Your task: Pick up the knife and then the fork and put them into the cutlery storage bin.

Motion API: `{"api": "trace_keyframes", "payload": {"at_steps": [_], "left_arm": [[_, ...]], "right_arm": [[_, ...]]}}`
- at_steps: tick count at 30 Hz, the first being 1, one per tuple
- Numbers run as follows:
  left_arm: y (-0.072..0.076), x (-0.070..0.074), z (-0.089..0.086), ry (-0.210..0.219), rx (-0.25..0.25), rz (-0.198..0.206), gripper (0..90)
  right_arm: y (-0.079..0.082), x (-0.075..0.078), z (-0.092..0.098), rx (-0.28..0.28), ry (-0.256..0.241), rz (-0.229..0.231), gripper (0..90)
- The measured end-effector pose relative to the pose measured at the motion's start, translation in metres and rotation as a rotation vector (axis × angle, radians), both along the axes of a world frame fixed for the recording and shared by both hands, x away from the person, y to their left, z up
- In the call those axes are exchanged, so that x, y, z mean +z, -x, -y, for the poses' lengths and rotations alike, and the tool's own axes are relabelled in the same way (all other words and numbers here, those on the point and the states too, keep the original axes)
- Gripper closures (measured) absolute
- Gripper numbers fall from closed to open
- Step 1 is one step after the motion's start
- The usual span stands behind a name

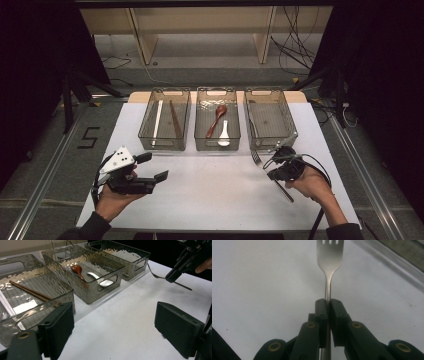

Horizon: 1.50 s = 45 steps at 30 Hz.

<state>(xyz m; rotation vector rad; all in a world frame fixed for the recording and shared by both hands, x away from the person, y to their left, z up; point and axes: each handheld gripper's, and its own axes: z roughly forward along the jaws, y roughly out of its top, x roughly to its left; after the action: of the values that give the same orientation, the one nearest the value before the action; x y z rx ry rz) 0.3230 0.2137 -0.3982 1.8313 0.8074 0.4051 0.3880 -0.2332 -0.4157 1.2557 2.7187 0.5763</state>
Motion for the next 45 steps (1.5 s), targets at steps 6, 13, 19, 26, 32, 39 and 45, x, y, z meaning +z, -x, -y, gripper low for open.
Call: {"api": "trace_keyframes", "payload": {"at_steps": [6,13,19,26,32,39,45], "left_arm": [[0.0,0.0,0.0,0.0,0.001,0.001,15.5],[0.0,0.0,0.0,-0.002,0.0,0.0,15.5],[0.0,0.0,0.0,-0.004,0.0,0.0,15.5],[0.0,-0.001,0.0,-0.005,0.0,0.0,15.5],[0.0,-0.001,0.001,-0.005,0.003,0.0,15.5],[-0.001,-0.001,0.0,-0.005,0.006,-0.001,15.5],[-0.001,-0.001,0.0,-0.005,0.009,-0.002,15.5]], "right_arm": [[-0.001,0.005,0.003,-0.015,-0.037,0.032,85.5],[-0.002,0.012,0.008,-0.032,-0.084,0.065,85.5],[-0.003,0.018,0.012,-0.047,-0.138,0.085,85.5],[-0.005,0.025,0.015,-0.07,-0.177,0.11,85.5],[-0.01,0.033,0.019,-0.096,-0.203,0.145,85.5],[-0.019,0.044,0.025,-0.126,-0.236,0.19,85.4],[-0.028,0.055,0.028,-0.151,-0.256,0.236,85.5]]}}
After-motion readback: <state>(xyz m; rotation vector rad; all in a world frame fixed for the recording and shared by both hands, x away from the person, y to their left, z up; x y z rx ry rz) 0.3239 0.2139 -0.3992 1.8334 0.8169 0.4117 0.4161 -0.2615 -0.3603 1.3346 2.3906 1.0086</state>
